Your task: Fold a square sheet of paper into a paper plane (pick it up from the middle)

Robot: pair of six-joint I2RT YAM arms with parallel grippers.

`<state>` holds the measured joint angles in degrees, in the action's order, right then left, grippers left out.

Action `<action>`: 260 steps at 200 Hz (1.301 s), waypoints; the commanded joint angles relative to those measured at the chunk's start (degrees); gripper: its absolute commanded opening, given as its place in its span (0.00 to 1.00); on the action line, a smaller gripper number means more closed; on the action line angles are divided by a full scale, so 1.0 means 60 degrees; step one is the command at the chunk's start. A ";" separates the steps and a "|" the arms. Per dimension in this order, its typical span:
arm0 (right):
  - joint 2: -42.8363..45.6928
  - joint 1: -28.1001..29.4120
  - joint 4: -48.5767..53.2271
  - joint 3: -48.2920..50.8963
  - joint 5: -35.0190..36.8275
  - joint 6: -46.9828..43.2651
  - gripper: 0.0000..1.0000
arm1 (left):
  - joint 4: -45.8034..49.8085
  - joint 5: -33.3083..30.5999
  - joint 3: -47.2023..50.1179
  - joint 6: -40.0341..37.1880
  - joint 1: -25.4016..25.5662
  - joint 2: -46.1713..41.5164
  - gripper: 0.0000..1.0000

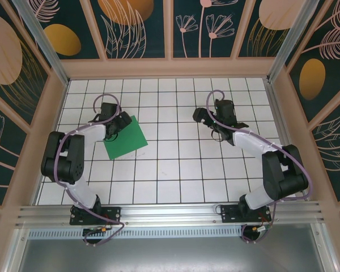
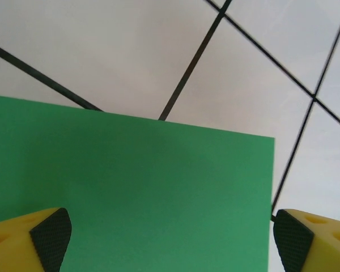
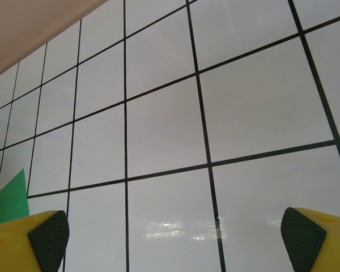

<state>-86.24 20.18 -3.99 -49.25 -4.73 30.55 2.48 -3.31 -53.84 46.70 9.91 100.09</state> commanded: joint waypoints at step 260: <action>-0.1374 0.3352 0.1795 -0.0655 -0.0686 0.1586 0.62 | 0.0690 0.0887 -0.1484 0.1875 0.2726 -0.0780 0.99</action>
<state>-88.29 36.07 4.71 -47.70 -8.86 37.65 1.43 6.39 -64.38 63.33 30.59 101.01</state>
